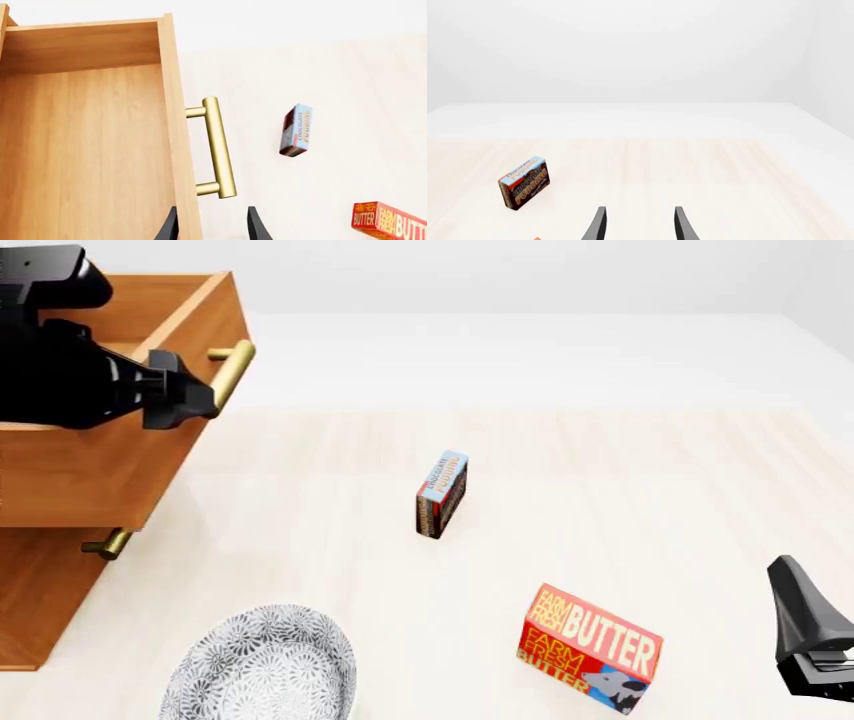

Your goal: Put the chocolate pudding in the top drawer of the cabinet and close it.

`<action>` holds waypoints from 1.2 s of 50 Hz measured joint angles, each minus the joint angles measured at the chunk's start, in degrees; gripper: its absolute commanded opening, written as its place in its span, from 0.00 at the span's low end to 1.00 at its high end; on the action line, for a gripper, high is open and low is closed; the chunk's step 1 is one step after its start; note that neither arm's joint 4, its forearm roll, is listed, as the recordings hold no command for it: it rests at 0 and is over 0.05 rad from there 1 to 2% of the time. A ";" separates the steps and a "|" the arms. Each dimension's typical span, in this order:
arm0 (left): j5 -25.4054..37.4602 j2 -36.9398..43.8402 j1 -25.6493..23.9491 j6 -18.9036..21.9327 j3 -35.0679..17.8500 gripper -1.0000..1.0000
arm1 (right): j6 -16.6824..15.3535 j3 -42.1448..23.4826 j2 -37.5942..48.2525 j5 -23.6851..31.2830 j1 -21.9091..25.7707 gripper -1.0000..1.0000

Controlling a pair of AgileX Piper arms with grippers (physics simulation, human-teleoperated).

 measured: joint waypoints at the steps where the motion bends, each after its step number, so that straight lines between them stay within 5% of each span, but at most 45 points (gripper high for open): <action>1: -0.04 0.03 -0.08 -0.02 -0.01 1.00 | 0.00 0.00 0.00 0.00 0.00 1.00; 60: -0.79 4.01 -5.83 -0.32 -2.81 1.00 | 0.00 0.00 0.00 0.00 0.00 1.00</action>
